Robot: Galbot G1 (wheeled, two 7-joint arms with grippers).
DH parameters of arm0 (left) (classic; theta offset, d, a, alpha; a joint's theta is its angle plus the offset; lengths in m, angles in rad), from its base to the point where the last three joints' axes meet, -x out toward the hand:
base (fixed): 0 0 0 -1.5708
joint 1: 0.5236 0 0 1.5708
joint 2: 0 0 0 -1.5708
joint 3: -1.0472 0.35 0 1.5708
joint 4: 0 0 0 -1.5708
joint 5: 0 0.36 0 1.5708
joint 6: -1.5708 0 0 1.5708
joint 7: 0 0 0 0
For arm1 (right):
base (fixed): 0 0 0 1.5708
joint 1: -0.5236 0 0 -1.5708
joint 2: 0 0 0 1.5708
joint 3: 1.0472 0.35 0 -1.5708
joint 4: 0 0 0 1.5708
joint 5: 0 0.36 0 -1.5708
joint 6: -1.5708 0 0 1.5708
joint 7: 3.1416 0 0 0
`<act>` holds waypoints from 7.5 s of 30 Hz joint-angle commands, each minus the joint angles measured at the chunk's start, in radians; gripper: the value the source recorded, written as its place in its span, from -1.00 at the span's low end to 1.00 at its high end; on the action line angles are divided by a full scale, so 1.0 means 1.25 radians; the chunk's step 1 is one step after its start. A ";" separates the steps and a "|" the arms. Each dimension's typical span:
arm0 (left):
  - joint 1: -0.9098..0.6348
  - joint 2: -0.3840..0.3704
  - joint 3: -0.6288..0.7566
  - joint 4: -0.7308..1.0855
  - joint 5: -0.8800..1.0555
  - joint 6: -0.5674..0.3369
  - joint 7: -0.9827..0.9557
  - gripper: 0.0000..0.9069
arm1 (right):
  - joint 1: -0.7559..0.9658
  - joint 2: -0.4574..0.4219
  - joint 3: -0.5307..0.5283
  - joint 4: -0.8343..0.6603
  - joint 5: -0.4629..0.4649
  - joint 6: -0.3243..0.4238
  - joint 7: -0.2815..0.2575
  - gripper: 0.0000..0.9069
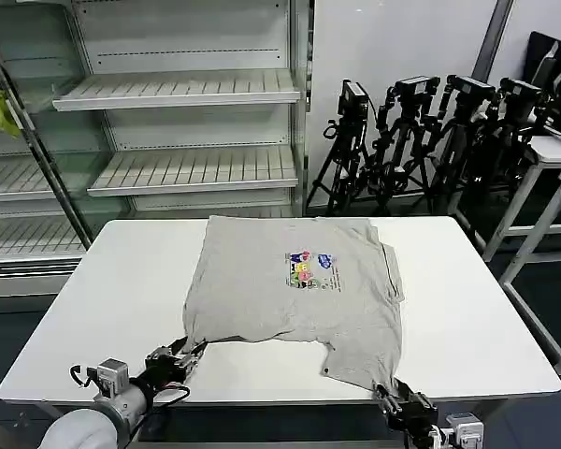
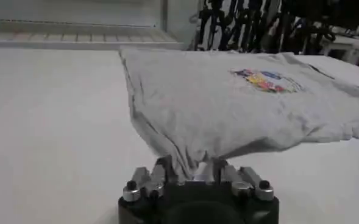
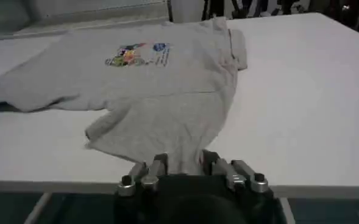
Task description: Fold and organize the clothes.
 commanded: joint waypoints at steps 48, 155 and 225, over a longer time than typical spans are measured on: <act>0.406 0.043 -0.297 -0.262 0.043 -0.010 0.002 -0.89 | -0.284 -0.103 0.433 0.210 0.167 0.017 0.050 -1.00; -0.152 0.077 0.054 0.013 -0.059 0.030 -0.016 1.00 | 0.224 -0.332 0.078 -0.100 0.204 0.041 0.010 1.00; -0.107 0.052 0.060 0.039 0.023 -0.004 0.034 -0.89 | 0.376 -0.200 -0.123 -0.259 0.030 0.123 -0.102 -1.00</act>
